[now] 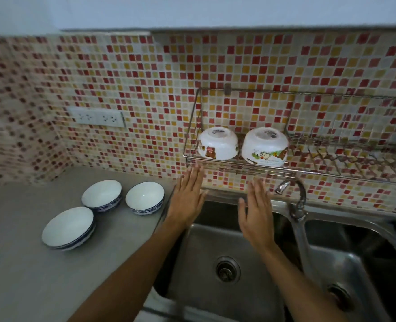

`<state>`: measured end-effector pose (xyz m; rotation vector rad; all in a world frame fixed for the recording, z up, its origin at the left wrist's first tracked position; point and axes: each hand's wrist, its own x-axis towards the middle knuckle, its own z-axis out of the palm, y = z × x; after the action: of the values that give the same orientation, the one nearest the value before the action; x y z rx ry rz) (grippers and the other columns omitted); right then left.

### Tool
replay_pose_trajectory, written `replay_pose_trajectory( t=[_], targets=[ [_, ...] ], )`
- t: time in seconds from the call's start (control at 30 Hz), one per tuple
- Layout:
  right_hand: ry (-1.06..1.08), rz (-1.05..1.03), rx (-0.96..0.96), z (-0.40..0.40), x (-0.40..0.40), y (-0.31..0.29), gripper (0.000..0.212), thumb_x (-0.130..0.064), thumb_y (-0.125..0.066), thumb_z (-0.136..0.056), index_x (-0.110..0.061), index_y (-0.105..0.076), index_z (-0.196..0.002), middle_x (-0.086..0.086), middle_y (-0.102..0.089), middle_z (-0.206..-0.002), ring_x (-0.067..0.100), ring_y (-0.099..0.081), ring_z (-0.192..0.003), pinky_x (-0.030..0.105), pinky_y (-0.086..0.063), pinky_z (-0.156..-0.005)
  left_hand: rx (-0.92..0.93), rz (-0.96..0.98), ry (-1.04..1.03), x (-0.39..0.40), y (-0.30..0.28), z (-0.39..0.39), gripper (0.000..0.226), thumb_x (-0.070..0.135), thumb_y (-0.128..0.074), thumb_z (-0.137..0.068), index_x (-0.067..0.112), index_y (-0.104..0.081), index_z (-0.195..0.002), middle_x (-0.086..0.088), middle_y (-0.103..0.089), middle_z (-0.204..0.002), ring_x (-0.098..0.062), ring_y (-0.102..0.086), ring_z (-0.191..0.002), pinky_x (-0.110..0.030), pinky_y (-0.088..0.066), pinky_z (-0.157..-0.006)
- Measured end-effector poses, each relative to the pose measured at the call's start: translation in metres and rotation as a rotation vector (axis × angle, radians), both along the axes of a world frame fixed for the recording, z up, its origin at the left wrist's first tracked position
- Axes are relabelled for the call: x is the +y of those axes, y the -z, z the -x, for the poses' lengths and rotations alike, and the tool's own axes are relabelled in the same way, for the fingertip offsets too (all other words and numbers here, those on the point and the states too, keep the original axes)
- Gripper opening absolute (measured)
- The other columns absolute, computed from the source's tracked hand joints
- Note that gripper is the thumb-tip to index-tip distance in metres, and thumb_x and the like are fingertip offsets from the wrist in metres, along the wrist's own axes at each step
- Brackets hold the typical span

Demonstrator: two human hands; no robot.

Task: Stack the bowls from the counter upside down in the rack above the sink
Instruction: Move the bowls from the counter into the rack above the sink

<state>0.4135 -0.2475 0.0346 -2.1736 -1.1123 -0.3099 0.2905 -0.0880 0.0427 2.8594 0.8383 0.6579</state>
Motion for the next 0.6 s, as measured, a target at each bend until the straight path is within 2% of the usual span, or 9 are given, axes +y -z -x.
replay_pose_trajectory(
  t=[0.1, 0.17, 0.2, 0.33, 0.4, 0.5, 0.6],
  targets=[
    [-0.162, 0.096, 0.184, 0.044, 0.028, 0.028, 0.053, -0.034, -0.042, -0.099, -0.018, -0.029, -0.148, 0.005, -0.031, -0.155, 0.02, -0.037, -0.137, 0.032, -0.031, -0.107, 0.048, 0.104, -0.169, 0.016, 0.033, 0.06, 0.065, 0.054, -0.008, -0.094, 0.022, 0.005, -0.15, 0.002, 0.017, -0.154, -0.02, 0.015, -0.145, -0.04, 0.011, -0.117],
    [-0.289, 0.198, 0.294, 0.072, 0.047, 0.044, 0.052, -0.033, -0.046, -0.098, -0.022, -0.032, -0.147, 0.006, -0.044, -0.145, 0.021, -0.053, -0.122, 0.035, -0.046, -0.097, 0.082, 0.175, -0.286, 0.028, 0.049, 0.107, 0.071, 0.059, -0.001, -0.09, 0.021, 0.001, -0.15, -0.003, 0.012, -0.157, -0.025, 0.011, -0.146, -0.04, 0.012, -0.115],
    [-0.345, 0.241, 0.34, 0.082, 0.055, 0.051, 0.05, -0.032, -0.047, -0.098, -0.021, -0.036, -0.145, 0.007, -0.047, -0.14, 0.022, -0.055, -0.118, 0.037, -0.048, -0.094, 0.086, 0.212, -0.335, 0.033, 0.055, 0.127, 0.072, 0.06, -0.001, -0.09, 0.021, 0.001, -0.15, -0.005, 0.009, -0.159, -0.025, 0.011, -0.146, -0.04, 0.011, -0.114],
    [-0.51, 0.44, 0.434, 0.14, 0.103, 0.072, 0.045, -0.028, -0.056, -0.093, -0.016, -0.049, -0.136, 0.01, -0.057, -0.129, 0.027, -0.056, -0.114, 0.038, -0.046, -0.095, 0.011, 0.289, -0.56, 0.05, 0.074, 0.219, 0.071, 0.058, -0.012, -0.091, 0.018, -0.011, -0.15, -0.01, -0.004, -0.16, -0.027, -0.001, -0.147, -0.046, -0.002, -0.118],
    [-0.537, 0.494, 0.486, 0.171, 0.127, 0.078, 0.043, -0.027, -0.06, -0.09, -0.017, -0.052, -0.131, 0.01, -0.061, -0.121, 0.028, -0.058, -0.11, 0.034, -0.045, -0.093, -0.02, 0.322, -0.635, 0.058, 0.078, 0.258, 0.066, 0.051, -0.025, -0.094, 0.016, -0.017, -0.149, -0.013, -0.008, -0.159, -0.03, -0.007, -0.147, -0.047, -0.008, -0.117],
    [-0.561, 0.546, 0.559, 0.217, 0.165, 0.081, 0.044, -0.029, -0.061, -0.088, -0.018, -0.053, -0.131, 0.009, -0.063, -0.113, 0.025, -0.06, -0.106, 0.029, -0.044, -0.089, -0.052, 0.344, -0.726, 0.078, 0.081, 0.31, 0.061, 0.034, -0.043, -0.096, 0.01, -0.021, -0.148, -0.019, -0.013, -0.157, -0.036, -0.015, -0.144, -0.048, -0.016, -0.114],
    [-0.554, 0.541, 0.629, 0.252, 0.199, 0.078, 0.048, -0.034, -0.059, -0.09, -0.017, -0.05, -0.133, 0.005, -0.062, -0.104, 0.024, -0.059, -0.101, 0.028, -0.042, -0.086, -0.113, 0.405, -0.783, 0.105, 0.084, 0.346, 0.061, 0.035, -0.045, -0.096, 0.009, -0.022, -0.147, -0.02, -0.016, -0.156, -0.035, -0.018, -0.143, -0.044, -0.017, -0.115]
  ],
)
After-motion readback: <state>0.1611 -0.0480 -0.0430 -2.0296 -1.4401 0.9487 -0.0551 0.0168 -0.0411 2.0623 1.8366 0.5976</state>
